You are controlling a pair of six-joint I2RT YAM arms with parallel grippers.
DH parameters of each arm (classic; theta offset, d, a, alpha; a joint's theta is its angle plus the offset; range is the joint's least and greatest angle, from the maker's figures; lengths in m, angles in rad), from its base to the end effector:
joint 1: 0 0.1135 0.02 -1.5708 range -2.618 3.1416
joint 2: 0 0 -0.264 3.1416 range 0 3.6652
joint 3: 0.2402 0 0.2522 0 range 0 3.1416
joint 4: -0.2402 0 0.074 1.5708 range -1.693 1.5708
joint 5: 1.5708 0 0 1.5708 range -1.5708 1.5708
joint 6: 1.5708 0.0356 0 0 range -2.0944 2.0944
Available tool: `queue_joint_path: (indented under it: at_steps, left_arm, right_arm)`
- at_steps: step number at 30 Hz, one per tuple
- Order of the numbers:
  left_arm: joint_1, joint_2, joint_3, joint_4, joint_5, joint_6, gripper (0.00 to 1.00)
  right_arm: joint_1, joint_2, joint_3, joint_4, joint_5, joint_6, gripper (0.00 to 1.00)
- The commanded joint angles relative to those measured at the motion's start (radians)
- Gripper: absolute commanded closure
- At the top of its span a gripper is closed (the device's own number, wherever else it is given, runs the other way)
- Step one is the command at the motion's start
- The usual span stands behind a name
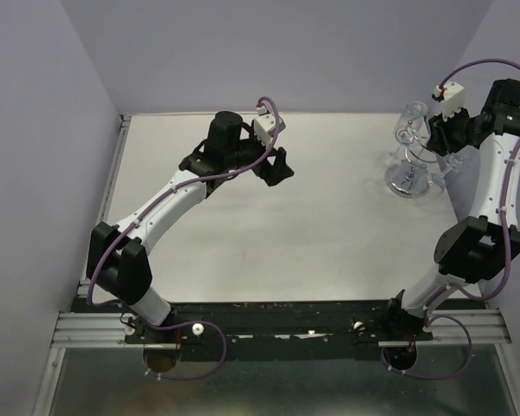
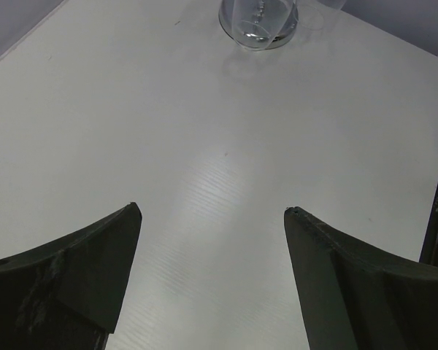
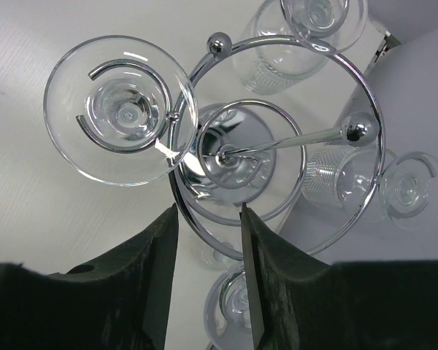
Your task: Take the wine glass off the wine glass rack
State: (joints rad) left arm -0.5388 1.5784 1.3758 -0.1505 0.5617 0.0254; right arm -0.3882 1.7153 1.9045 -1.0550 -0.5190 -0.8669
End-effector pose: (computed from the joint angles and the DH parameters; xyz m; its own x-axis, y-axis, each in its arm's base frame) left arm 0.3093 -0.2070 0.3510 -0.2748 0.1893 -0.9427 0.8705 0.4653 -0.1603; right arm 0.3356 -0.1181 0.3998 -0.4800 -0.5189 -0.7074 -0.5172 0.8187 -0.2495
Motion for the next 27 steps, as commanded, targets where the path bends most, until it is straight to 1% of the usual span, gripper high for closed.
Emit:
queue_joint_path:
  at_steps: [1, 7, 21, 27]
  left_arm:
    - [-0.004, -0.038, -0.009, -0.004, -0.020, 0.004, 0.05]
    - [-0.003, -0.031, 0.000, -0.009, -0.026, 0.001, 0.05]
    - [-0.004, -0.047, -0.021, -0.012, -0.039, -0.001, 0.05]
    - [-0.004, -0.054, -0.034, -0.011, -0.046, -0.001, 0.05]
  right_arm:
    - [-0.001, 0.012, 0.013, -0.037, -0.050, -0.018, 0.53]
    - [0.005, 0.017, -0.012, -0.039, -0.050, -0.023, 0.53]
    - [0.020, 0.055, -0.013, -0.036, -0.059, -0.014, 0.55]
    - [0.034, 0.061, -0.019, -0.040, -0.065, -0.017, 0.59]
